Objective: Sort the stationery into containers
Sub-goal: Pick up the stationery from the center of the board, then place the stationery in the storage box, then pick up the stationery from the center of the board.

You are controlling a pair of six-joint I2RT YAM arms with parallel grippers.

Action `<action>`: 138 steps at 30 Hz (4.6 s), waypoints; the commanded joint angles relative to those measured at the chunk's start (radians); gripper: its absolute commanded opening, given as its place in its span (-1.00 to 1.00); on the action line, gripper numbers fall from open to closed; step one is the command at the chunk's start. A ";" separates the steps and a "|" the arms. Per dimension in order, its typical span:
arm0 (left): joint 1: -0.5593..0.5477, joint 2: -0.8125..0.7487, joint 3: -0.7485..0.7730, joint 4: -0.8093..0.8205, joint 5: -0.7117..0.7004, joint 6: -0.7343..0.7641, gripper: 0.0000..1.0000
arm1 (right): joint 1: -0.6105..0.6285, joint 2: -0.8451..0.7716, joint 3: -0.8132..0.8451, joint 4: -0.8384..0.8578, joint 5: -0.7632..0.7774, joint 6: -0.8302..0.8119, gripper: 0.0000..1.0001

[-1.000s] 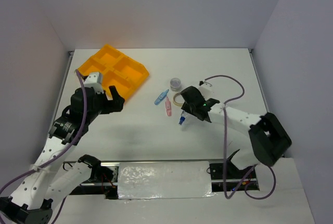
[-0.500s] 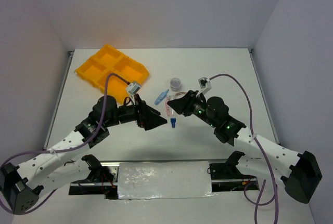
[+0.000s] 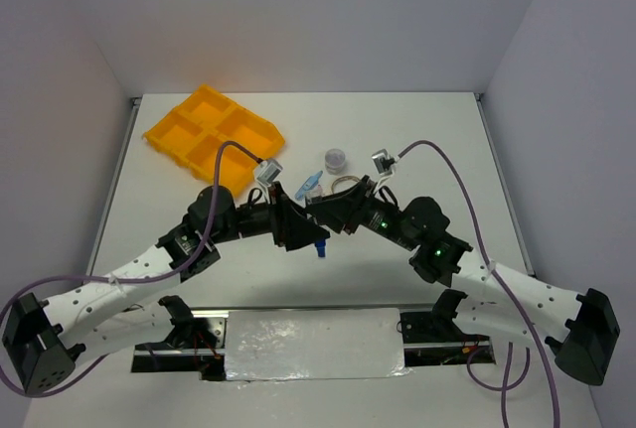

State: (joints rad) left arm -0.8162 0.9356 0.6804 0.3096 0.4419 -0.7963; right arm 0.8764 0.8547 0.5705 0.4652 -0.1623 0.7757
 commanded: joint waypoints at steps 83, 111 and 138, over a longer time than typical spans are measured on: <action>0.917 1.388 1.487 -0.728 -0.548 0.026 -0.25 | 0.007 -0.306 -0.017 -0.508 0.256 -0.067 0.99; 0.850 0.583 0.952 -0.753 -0.436 0.068 0.99 | 0.004 -0.184 0.116 -0.756 0.464 -0.168 1.00; 0.494 -0.184 0.199 -0.905 -0.678 0.385 0.99 | -0.367 0.615 0.469 -0.869 0.469 -0.231 0.32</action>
State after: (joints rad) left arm -0.3267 0.7017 0.8600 -0.6136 -0.2504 -0.4427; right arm 0.5125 1.4178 0.9733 -0.4152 0.2913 0.5594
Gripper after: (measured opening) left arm 0.994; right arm 0.664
